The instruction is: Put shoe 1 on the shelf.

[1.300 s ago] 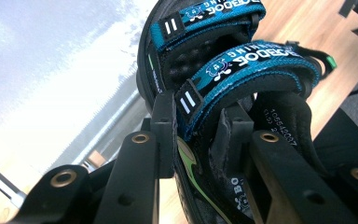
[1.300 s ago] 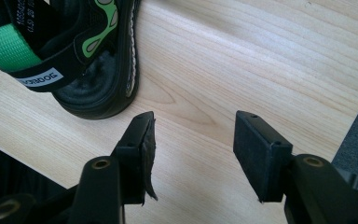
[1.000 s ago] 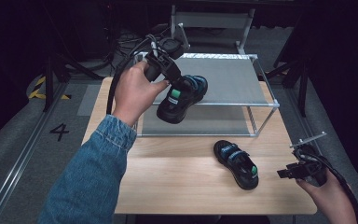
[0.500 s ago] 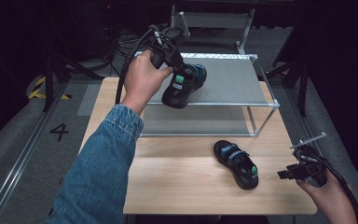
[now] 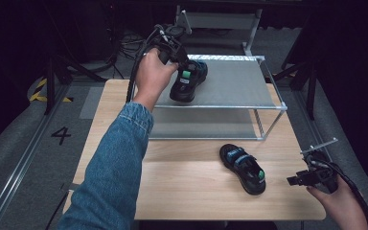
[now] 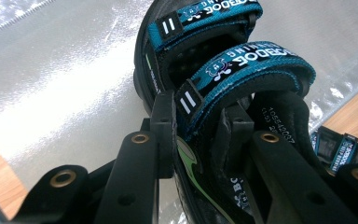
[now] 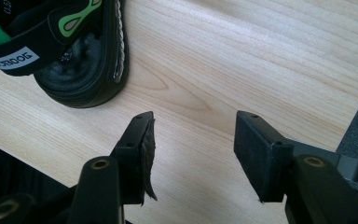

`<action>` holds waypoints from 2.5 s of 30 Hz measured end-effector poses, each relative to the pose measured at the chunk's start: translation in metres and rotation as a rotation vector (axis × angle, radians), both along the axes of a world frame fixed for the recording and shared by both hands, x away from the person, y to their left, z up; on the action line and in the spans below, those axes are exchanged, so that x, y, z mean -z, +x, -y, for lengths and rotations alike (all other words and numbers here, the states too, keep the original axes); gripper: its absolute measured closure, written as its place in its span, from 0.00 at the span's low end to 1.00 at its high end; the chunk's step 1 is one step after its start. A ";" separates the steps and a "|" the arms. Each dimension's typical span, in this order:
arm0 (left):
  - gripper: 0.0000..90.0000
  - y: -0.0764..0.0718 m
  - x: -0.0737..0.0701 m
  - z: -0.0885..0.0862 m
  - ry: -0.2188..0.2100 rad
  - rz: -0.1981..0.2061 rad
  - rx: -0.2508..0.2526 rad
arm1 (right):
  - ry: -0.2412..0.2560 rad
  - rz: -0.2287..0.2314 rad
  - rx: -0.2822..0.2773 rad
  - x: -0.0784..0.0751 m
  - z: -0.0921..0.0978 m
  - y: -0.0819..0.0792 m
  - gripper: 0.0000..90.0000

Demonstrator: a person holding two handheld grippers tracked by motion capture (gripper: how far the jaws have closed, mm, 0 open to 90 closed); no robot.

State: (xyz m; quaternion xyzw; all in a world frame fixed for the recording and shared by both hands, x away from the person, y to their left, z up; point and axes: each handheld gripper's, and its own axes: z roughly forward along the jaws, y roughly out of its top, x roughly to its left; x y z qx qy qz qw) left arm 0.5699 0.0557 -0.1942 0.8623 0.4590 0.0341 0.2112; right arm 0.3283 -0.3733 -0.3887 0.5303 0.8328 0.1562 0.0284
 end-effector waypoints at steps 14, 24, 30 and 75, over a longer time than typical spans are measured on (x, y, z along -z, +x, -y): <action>0.80 0.018 0.014 0.000 -0.044 -0.022 -0.066 | -0.007 -0.018 0.002 0.005 -0.002 0.002 0.53; 0.80 0.020 0.023 0.001 -0.063 -0.024 -0.103 | -0.008 -0.022 0.004 0.007 -0.001 0.002 0.53; 0.78 0.020 0.024 0.004 -0.069 -0.029 -0.112 | -0.014 -0.024 -0.006 0.008 -0.004 0.003 0.53; 0.91 -0.045 -0.006 0.032 -0.034 0.078 0.118 | -0.031 -0.028 -0.049 0.009 -0.019 0.008 0.51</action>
